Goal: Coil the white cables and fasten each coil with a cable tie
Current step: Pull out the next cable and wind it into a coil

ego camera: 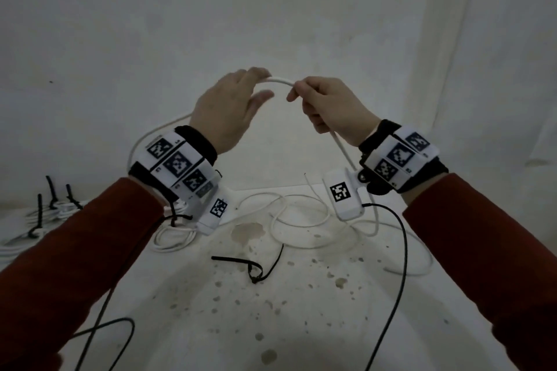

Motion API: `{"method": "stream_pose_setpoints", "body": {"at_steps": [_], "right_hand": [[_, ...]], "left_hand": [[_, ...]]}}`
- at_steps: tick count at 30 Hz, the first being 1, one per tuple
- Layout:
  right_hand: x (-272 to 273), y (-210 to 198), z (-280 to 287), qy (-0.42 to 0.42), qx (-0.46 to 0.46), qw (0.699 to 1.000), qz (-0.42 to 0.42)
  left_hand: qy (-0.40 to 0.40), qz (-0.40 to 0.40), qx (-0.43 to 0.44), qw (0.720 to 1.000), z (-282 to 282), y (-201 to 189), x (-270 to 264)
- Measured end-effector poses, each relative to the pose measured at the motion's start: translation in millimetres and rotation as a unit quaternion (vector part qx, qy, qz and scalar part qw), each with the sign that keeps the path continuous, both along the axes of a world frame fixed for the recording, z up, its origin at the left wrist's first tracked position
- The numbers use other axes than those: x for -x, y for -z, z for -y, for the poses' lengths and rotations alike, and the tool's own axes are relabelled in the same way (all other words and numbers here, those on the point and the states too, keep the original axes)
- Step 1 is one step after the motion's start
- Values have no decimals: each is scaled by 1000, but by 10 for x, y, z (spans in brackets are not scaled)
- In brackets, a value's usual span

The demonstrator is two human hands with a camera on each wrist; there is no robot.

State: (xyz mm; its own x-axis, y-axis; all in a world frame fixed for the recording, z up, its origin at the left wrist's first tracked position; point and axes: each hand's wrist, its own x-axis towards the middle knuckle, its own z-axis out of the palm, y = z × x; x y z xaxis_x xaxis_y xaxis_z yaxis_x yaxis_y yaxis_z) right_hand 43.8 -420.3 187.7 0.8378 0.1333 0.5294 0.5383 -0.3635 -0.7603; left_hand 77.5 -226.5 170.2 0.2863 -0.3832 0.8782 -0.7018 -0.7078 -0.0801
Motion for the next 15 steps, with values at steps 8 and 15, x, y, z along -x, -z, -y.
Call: {"method": "stream_pose_setpoints", "body": {"at_steps": [8, 15], "right_hand": [[24, 384, 357, -1, 49, 998, -47], [20, 729, 855, 102, 58, 990, -78]], "left_hand": [[-140, 14, 120, 983, -661, -171, -261], [-257, -89, 228, 935, -1302, -131, -373]]}}
